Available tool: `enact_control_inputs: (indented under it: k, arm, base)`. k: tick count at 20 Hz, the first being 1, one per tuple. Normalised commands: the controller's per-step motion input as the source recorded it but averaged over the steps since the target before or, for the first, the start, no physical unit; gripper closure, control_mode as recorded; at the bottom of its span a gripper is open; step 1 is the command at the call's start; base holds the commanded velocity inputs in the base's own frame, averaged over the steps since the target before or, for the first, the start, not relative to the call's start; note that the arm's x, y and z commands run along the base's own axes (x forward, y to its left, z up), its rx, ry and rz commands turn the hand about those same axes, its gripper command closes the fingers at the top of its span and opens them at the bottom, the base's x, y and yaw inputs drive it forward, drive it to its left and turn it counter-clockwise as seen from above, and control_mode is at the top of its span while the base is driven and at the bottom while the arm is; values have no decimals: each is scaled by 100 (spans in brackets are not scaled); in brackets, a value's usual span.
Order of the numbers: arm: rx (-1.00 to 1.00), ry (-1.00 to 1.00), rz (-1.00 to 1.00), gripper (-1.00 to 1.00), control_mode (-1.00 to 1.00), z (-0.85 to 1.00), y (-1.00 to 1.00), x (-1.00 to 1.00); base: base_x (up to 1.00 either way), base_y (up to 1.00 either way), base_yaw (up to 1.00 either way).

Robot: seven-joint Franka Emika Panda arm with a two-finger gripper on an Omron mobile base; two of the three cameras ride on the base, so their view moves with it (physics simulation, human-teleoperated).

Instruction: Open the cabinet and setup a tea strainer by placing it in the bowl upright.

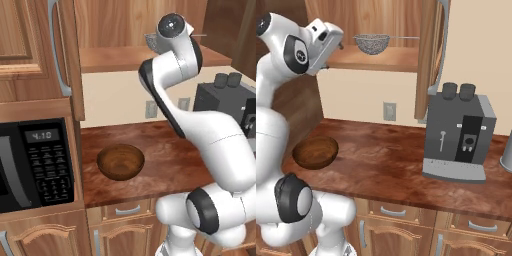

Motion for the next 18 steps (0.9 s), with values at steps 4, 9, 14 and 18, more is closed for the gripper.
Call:
enact_control_inputs:
  k: [4,9,14,18]
  arm:
    - [-15,0,-5,-100,-100,36,-8,43]
    - [-10,5,-1,-100,-100,15,-20,41]
    - [-1,8,0,-100,-100,0,-22,52]
    - [0,4,0,-100,-100,0,-12,57]
  base:
    - [0,0,0]
    - [0,0,0]
    - [0,0,0]
    - [0,0,0]
